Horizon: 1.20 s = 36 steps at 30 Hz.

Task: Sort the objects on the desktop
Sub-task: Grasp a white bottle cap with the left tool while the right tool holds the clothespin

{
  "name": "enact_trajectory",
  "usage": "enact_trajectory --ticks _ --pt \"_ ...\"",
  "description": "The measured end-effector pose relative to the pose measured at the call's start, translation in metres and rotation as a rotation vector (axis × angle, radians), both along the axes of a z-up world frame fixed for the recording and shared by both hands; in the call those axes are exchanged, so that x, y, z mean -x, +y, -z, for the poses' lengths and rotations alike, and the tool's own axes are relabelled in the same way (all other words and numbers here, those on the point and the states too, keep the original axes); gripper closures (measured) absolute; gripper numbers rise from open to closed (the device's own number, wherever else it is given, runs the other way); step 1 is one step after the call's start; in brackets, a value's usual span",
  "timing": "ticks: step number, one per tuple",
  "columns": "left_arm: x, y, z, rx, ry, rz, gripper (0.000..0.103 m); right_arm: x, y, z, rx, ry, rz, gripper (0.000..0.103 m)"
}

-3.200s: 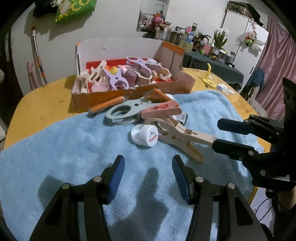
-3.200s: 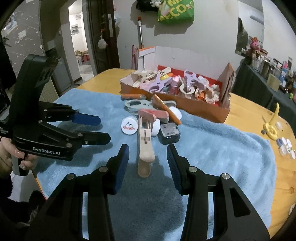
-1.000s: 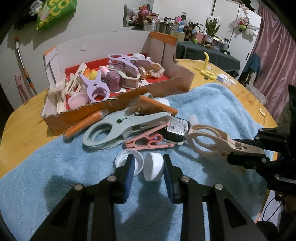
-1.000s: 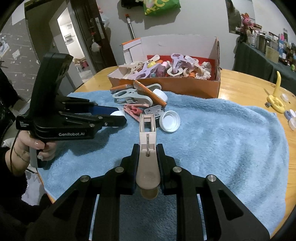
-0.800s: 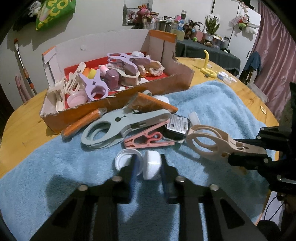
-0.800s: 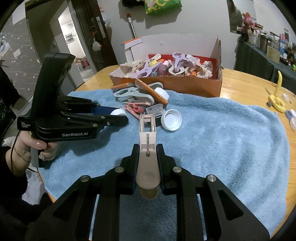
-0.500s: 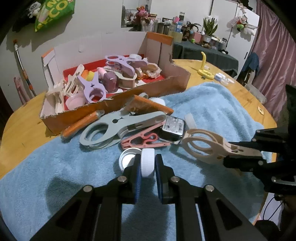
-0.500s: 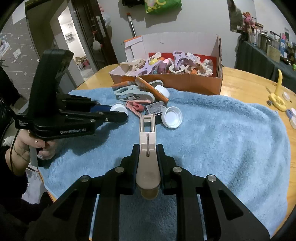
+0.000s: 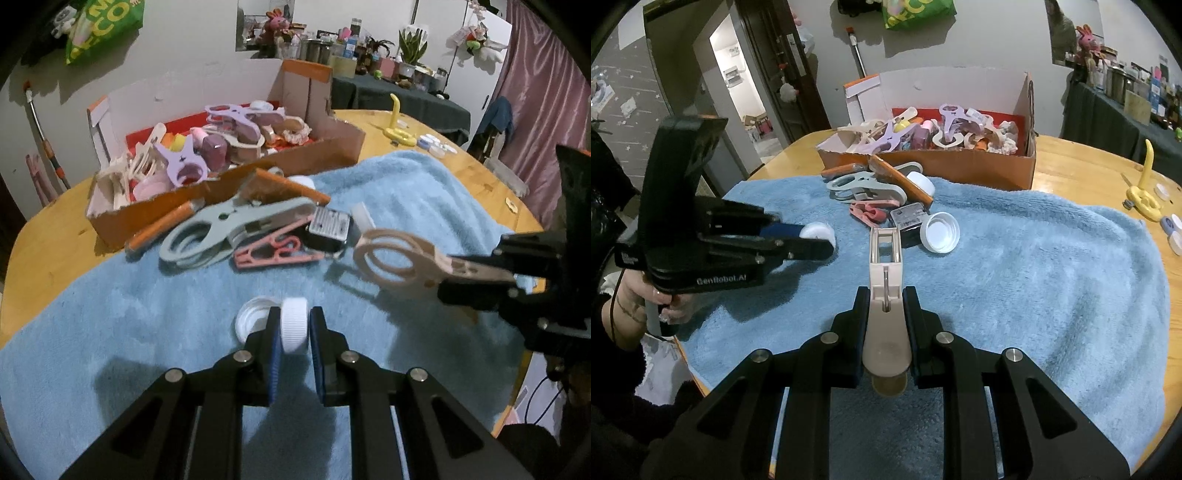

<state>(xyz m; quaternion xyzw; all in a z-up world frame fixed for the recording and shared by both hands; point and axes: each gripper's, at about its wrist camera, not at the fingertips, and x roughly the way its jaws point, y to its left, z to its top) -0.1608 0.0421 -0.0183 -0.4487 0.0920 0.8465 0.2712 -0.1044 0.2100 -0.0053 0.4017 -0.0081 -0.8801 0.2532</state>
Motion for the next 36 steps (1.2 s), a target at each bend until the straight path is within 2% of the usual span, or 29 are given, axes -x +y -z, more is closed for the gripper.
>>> enact_trajectory --ticks 2,4,14,17,24,29,36 --pt "-0.002 -0.002 0.0 -0.004 -0.001 -0.005 0.078 -0.001 0.0 -0.002 -0.001 0.002 0.0 0.086" --pt "-0.005 -0.002 -0.003 -0.013 0.005 -0.004 0.075 -0.001 0.001 -0.003 -0.002 0.004 0.001 0.086" --pt "-0.02 0.009 -0.007 -0.012 0.013 0.068 0.075 -0.003 0.001 -0.003 -0.001 0.005 0.003 0.086" --pt "-0.021 0.006 -0.008 -0.023 0.014 0.065 0.06 -0.004 0.003 -0.003 -0.003 0.002 0.005 0.086" --pt "-0.02 0.003 -0.01 -0.021 0.026 0.048 0.06 -0.004 0.006 -0.002 0.002 0.002 0.006 0.086" --pt "-0.012 -0.01 -0.009 0.026 0.066 0.015 0.06 -0.004 0.006 -0.002 0.002 0.001 0.002 0.086" --pt "0.005 -0.012 0.008 0.067 0.021 0.029 0.06 -0.003 0.007 -0.002 0.002 0.0 0.005 0.086"
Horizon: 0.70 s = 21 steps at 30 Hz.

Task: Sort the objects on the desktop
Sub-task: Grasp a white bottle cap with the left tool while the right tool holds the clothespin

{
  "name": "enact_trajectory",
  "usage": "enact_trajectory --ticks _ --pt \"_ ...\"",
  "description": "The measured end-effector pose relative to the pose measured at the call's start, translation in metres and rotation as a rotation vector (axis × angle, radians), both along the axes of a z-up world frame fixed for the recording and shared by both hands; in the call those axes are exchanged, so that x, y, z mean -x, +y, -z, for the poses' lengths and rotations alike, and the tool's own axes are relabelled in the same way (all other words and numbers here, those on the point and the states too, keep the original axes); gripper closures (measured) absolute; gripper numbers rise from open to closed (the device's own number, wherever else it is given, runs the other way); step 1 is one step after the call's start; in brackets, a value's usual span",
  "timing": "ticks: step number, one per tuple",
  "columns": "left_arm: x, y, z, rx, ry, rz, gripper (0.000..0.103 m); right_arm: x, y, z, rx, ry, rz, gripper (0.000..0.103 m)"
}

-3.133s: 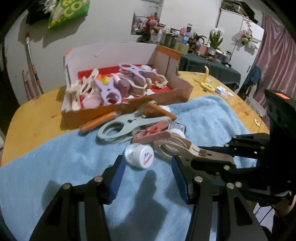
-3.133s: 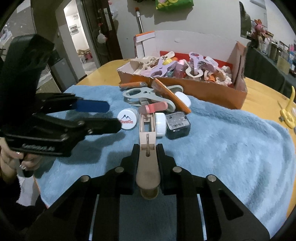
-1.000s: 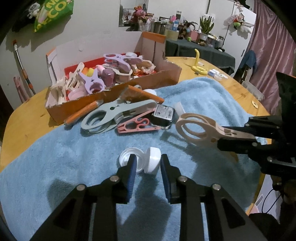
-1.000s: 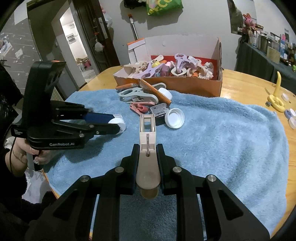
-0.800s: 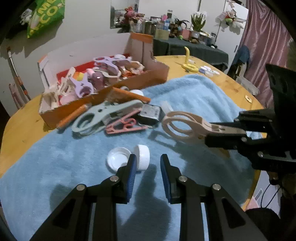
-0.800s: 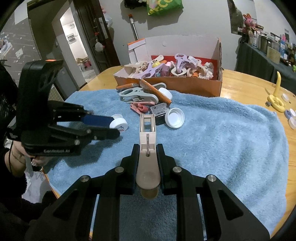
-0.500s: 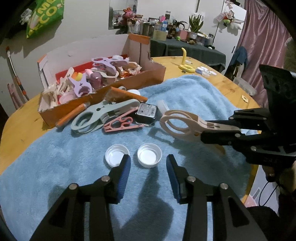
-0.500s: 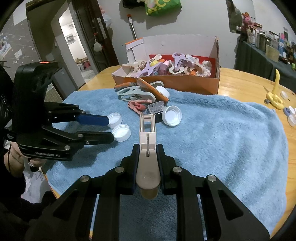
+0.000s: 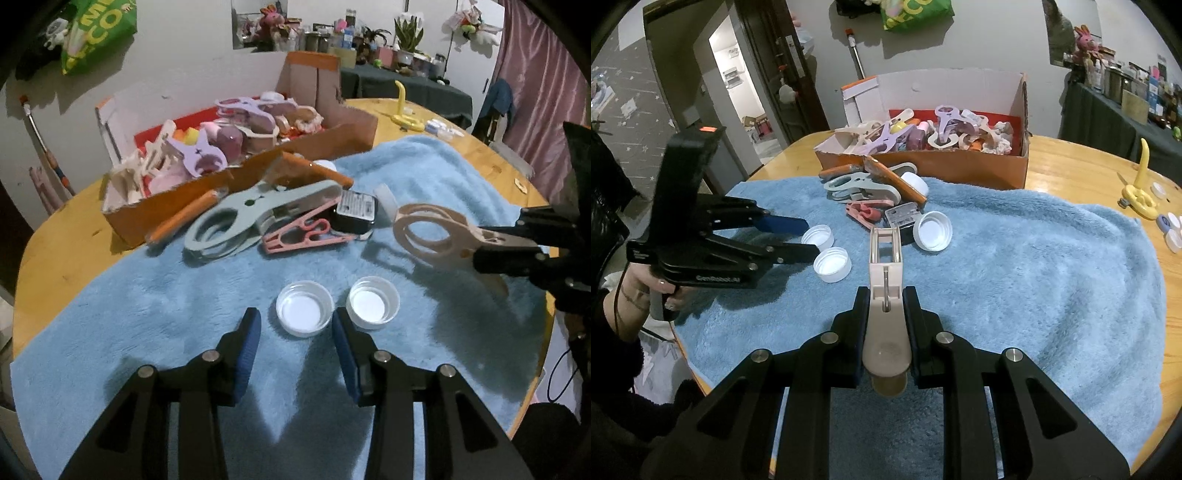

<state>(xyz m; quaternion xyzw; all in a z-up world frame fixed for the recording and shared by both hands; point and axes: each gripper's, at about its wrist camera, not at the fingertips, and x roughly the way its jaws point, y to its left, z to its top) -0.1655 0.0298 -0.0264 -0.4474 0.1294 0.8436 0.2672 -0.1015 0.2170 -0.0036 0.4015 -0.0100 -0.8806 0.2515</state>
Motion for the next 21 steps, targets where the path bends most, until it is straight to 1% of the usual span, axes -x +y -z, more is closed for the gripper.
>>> enact_trajectory --ticks 9,10,11,21 --pt "0.007 0.015 0.004 -0.002 0.012 0.033 0.061 0.004 -0.003 0.004 -0.01 -0.013 -0.003 0.086" --pt "0.006 0.016 0.004 0.0 0.016 0.035 0.063 0.004 -0.003 0.005 -0.011 -0.014 -0.004 0.086" --pt "0.006 0.016 0.004 0.001 0.018 0.036 0.07 0.004 -0.003 0.005 -0.012 -0.014 -0.005 0.086" --pt "0.001 0.009 0.0 -0.022 0.001 0.006 0.07 0.006 -0.008 0.008 -0.017 -0.017 -0.02 0.086"
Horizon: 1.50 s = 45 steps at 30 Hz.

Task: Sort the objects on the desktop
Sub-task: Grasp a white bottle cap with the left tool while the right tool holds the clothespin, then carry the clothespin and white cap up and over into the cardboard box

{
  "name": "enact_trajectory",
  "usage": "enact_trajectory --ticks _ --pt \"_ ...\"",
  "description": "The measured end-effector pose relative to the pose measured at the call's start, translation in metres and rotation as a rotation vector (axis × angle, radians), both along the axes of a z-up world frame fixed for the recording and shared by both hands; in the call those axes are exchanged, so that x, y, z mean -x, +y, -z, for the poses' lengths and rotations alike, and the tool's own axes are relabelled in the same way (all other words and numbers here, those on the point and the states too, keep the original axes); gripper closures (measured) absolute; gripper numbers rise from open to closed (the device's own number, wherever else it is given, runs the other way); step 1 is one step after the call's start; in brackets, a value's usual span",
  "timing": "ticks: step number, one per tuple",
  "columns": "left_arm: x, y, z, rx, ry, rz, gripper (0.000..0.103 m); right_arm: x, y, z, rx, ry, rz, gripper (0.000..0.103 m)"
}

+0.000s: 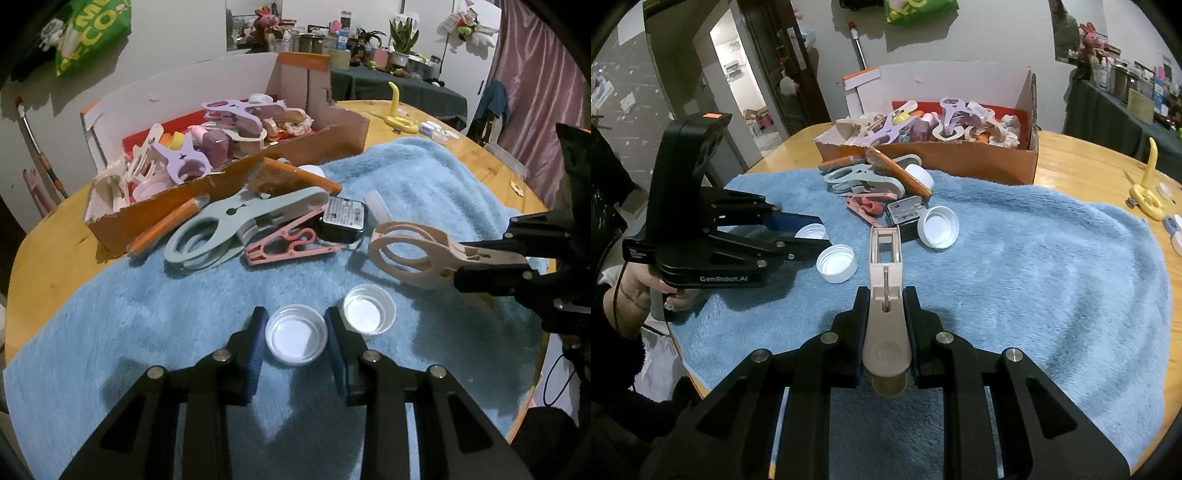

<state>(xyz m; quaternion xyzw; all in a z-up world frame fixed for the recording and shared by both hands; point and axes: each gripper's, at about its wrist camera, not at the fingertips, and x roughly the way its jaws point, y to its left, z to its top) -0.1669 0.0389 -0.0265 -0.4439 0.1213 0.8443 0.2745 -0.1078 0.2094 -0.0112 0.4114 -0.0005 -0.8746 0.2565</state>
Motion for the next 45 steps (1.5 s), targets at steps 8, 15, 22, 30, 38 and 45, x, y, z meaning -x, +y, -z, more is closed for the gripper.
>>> enact_trajectory --ticks 8,15,22,30,38,45 --pt "-0.006 -0.008 -0.021 -0.026 0.015 -0.027 0.07 0.001 -0.006 -0.013 -0.017 0.029 -0.018 0.086" --pt "-0.006 -0.011 -0.048 -0.041 0.052 -0.038 0.07 0.007 -0.013 -0.03 -0.043 0.066 -0.033 0.086" --pt "0.006 -0.013 -0.072 -0.064 0.083 -0.056 0.07 0.021 -0.023 -0.051 -0.064 0.106 -0.056 0.086" --pt "0.037 -0.015 -0.096 -0.096 0.108 -0.085 0.07 0.056 -0.029 -0.08 -0.058 0.144 -0.056 0.086" --pt "0.078 -0.017 -0.11 -0.104 0.129 -0.118 0.07 0.094 -0.038 -0.101 -0.08 0.173 -0.046 0.086" --pt "0.116 -0.019 -0.112 -0.112 0.123 -0.158 0.07 0.131 -0.041 -0.105 -0.09 0.165 -0.023 0.086"
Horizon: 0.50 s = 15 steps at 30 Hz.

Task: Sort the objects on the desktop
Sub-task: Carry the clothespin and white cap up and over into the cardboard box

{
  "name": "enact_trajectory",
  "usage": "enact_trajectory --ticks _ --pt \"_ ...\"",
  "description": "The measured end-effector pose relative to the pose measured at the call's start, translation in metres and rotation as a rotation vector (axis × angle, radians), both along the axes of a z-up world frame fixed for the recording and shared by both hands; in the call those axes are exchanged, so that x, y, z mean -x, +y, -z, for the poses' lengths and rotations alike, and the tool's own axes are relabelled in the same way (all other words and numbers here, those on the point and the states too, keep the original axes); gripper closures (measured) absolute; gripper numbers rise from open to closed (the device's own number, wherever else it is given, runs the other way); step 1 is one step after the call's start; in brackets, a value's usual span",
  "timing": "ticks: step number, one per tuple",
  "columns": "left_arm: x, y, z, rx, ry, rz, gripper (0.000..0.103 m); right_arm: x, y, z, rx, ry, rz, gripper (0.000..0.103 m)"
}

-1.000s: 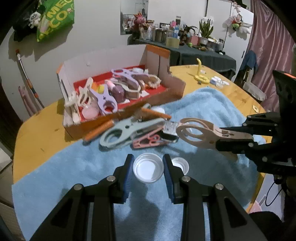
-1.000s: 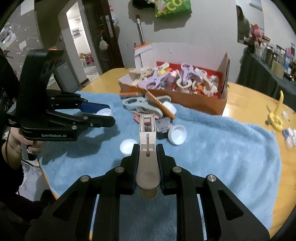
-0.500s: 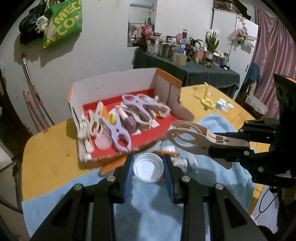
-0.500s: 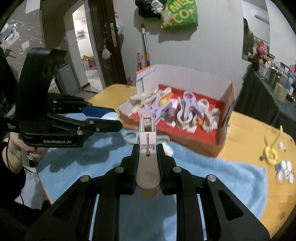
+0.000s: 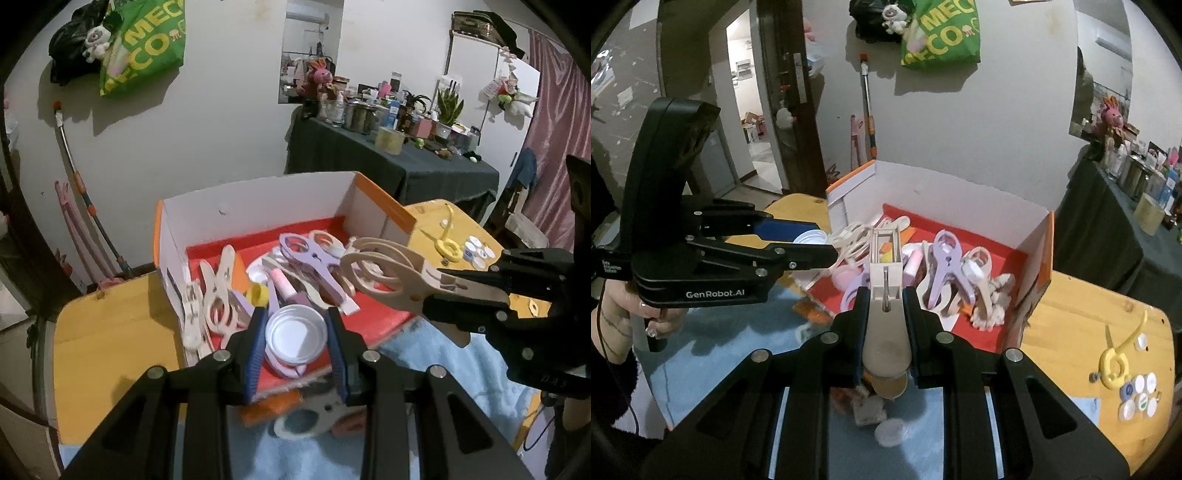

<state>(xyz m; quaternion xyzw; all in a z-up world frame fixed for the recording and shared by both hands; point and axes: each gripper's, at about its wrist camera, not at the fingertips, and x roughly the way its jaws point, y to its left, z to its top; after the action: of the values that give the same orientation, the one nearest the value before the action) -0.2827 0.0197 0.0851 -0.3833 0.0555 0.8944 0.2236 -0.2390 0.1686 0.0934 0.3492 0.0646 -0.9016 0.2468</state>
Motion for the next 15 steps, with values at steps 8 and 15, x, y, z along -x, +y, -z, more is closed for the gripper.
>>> enact_trajectory --ticks 8,15 --pt "0.037 0.005 0.004 0.015 -0.008 -0.024 0.07 0.039 0.003 0.0 -0.018 -0.008 0.053 0.086" --pt "0.063 0.008 0.013 0.021 -0.03 -0.047 0.07 0.069 0.007 0.009 -0.027 -0.03 0.096 0.086"
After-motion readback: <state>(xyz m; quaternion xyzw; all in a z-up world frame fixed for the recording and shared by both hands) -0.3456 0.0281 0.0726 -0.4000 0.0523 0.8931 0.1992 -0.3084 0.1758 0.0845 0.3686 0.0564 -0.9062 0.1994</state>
